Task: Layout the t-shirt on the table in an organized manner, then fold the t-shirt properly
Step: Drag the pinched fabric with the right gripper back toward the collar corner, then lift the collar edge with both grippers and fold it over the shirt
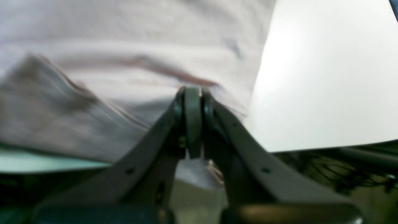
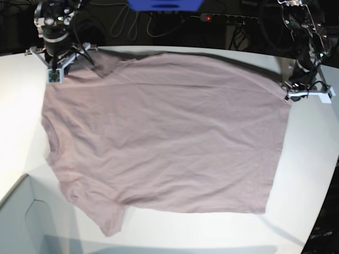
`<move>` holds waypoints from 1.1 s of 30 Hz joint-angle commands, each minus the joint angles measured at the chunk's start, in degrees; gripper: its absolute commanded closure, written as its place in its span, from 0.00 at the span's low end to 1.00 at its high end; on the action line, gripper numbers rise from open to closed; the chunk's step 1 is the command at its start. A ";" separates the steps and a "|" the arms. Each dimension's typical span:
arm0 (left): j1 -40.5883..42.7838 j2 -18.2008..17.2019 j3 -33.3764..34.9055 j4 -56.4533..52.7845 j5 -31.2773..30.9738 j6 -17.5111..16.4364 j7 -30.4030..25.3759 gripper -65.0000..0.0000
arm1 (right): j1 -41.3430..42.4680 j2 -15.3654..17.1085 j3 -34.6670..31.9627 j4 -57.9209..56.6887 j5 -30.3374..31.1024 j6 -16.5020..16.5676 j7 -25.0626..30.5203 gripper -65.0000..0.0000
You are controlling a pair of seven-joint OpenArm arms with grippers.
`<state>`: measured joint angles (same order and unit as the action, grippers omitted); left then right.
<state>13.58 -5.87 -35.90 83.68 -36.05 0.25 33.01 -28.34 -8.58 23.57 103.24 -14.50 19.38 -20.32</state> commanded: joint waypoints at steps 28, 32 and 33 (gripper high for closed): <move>-9.67 -0.94 -0.28 0.67 -0.21 -0.12 -0.88 1.00 | 22.32 6.78 -0.32 -11.15 3.29 0.18 1.37 1.00; -10.99 -0.94 -0.19 0.50 0.23 -0.12 -0.88 1.00 | 26.36 7.74 -0.32 -14.49 3.29 0.18 1.37 1.00; -11.52 -0.94 -0.19 0.50 0.23 -0.12 -0.88 1.00 | 27.24 8.10 -0.32 -15.46 3.29 0.18 1.37 1.00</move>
<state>3.18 -5.98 -35.99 83.20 -35.42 0.45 33.32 -1.78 -1.21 23.05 86.76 -11.44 19.53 -20.29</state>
